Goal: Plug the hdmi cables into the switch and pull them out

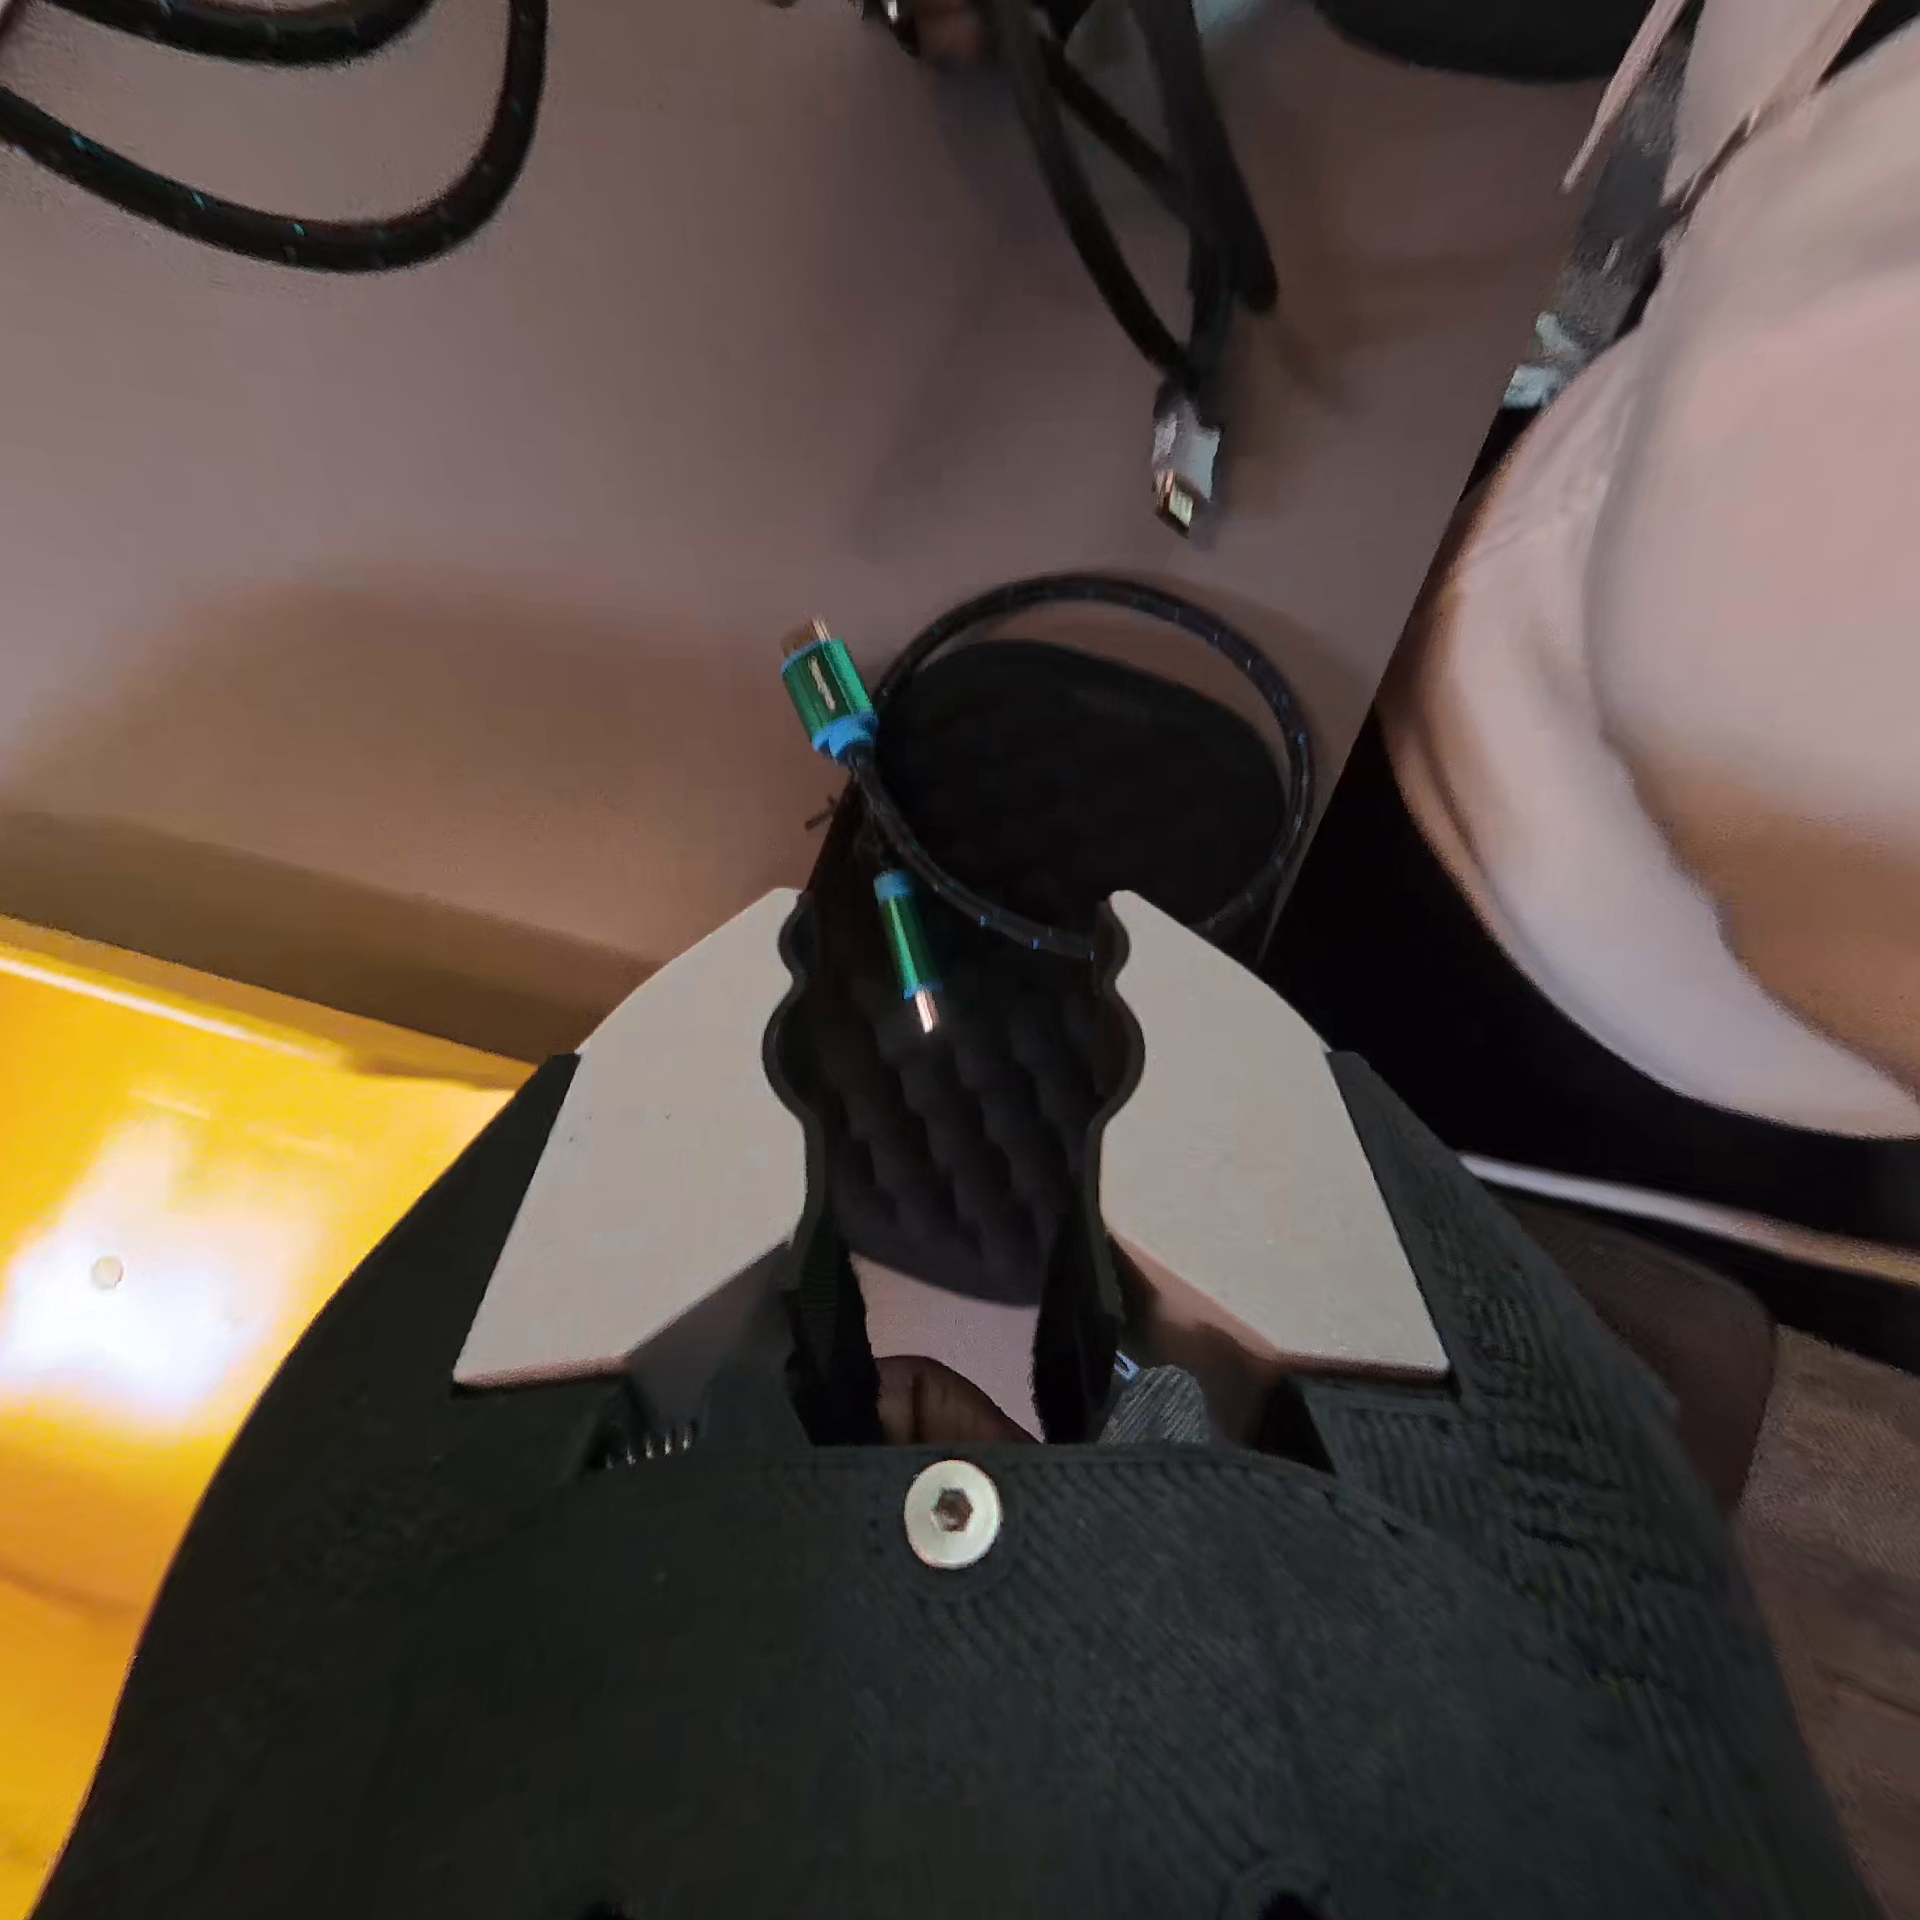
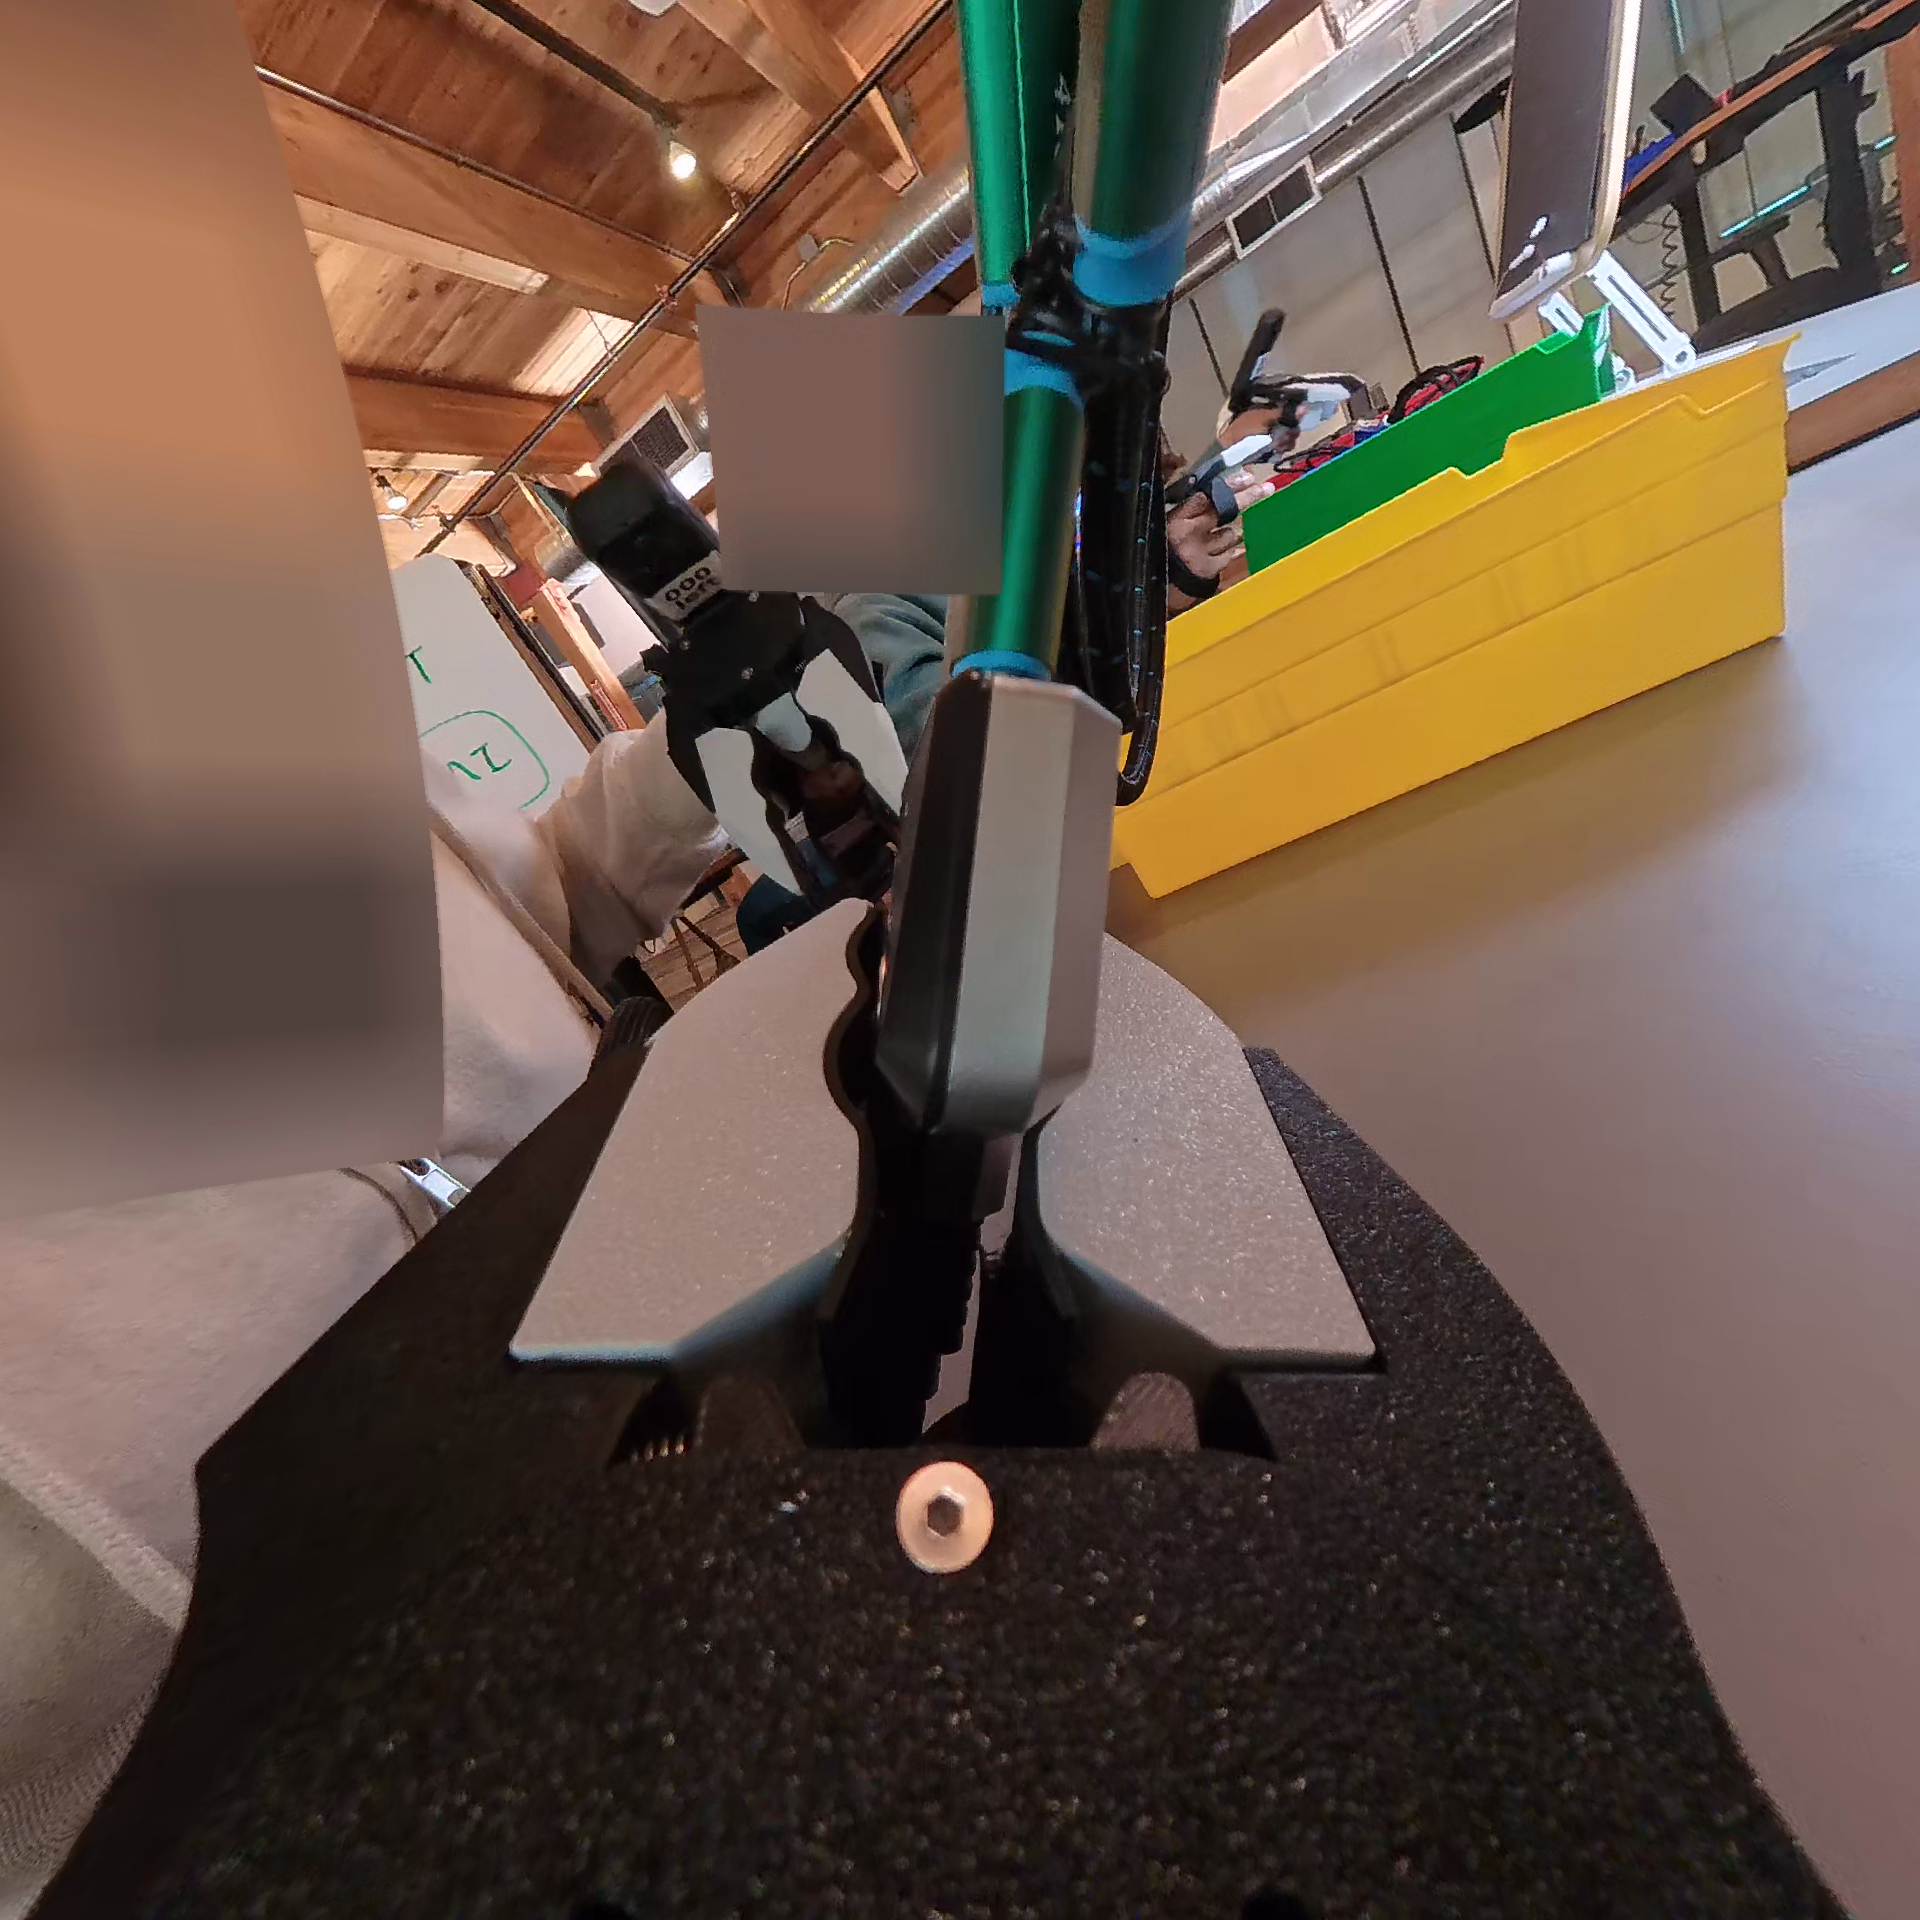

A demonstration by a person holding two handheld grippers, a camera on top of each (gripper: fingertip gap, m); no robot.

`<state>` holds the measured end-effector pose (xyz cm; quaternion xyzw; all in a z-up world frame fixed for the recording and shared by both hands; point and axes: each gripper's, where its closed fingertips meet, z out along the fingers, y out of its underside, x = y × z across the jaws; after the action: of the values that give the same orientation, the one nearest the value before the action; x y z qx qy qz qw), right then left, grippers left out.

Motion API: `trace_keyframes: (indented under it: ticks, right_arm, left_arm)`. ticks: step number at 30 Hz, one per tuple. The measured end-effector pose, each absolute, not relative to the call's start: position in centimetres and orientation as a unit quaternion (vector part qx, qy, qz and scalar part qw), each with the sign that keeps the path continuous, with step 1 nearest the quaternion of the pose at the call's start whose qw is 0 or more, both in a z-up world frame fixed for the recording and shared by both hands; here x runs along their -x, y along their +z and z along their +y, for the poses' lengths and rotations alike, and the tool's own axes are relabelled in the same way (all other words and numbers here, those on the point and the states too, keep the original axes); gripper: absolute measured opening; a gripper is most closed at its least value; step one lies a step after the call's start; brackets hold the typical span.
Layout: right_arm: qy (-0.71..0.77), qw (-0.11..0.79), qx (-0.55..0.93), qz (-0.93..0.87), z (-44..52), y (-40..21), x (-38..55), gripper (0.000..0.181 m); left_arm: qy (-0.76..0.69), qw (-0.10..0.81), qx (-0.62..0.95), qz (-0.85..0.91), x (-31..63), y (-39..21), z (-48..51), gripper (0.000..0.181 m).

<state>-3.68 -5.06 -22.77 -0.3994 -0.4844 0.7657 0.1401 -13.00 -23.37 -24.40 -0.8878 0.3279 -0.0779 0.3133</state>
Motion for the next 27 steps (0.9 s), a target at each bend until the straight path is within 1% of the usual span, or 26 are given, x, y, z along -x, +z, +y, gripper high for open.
trace_keyframes:
  ticks: [4,8,11,14,16,17,19,20,21,23,24,26,27]
  right_arm:
    - [0.762,0.137,0.401,-0.489,-5.2,-23.0,3.8,0.024]
    - [0.761,0.139,0.403,-0.488,-5.2,-23.1,3.8,0.024]
    - [0.760,0.140,0.405,-0.488,-5.1,-23.1,3.8,0.024]
    - [0.761,0.139,0.405,-0.488,-5.2,-23.1,3.8,0.025]
    - [0.761,0.138,0.405,-0.488,-5.2,-23.1,3.9,0.025]
    - [0.761,0.138,0.405,-0.488,-5.2,-23.1,3.9,0.025]
    - [0.761,0.138,0.404,-0.489,-5.2,-23.1,3.8,0.025]
    - [0.761,0.138,0.404,-0.489,-5.2,-23.1,3.8,0.025]
    - [0.761,0.138,0.404,-0.489,-5.2,-23.1,3.8,0.025]
    - [0.761,0.138,0.404,-0.489,-5.2,-23.1,3.8,0.025]
    - [0.761,0.137,0.405,-0.488,-5.2,-23.1,3.8,0.025]
    - [0.761,0.136,0.405,-0.489,-5.2,-23.1,3.8,0.025]
    - [0.761,0.135,0.404,-0.490,-5.2,-23.1,3.8,0.025]
  left_arm:
    - [-0.075,0.266,0.910,0.310,14.0,-27.0,-24.4,0.051]
    - [-0.086,0.282,0.915,0.275,14.5,-28.3,-22.9,0.047]
    - [-0.089,0.275,0.919,0.267,14.2,-29.4,-22.3,0.043]
    - [-0.073,0.266,0.924,0.264,14.3,-30.6,-22.0,0.032]
    - [-0.083,0.259,0.928,0.256,14.3,-31.2,-22.1,0.017]
    - [-0.091,0.260,0.928,0.251,14.2,-31.3,-22.1,0.013]
    - [-0.103,0.266,0.929,0.237,14.4,-31.0,-22.1,0.012]
    - [-0.103,0.269,0.929,0.232,14.5,-30.8,-22.0,0.013]
    - [-0.096,0.275,0.928,0.231,14.7,-30.3,-21.9,0.019]
    - [-0.051,0.306,0.921,0.236,15.0,-28.6,-21.0,0.040]
    - [-0.008,0.331,0.912,0.244,15.1,-27.4,-20.3,0.046]
    - [0.081,0.351,0.892,0.273,14.9,-26.3,-19.1,0.048]
    - [0.105,0.333,0.893,0.284,14.6,-26.8,-18.9,0.048]
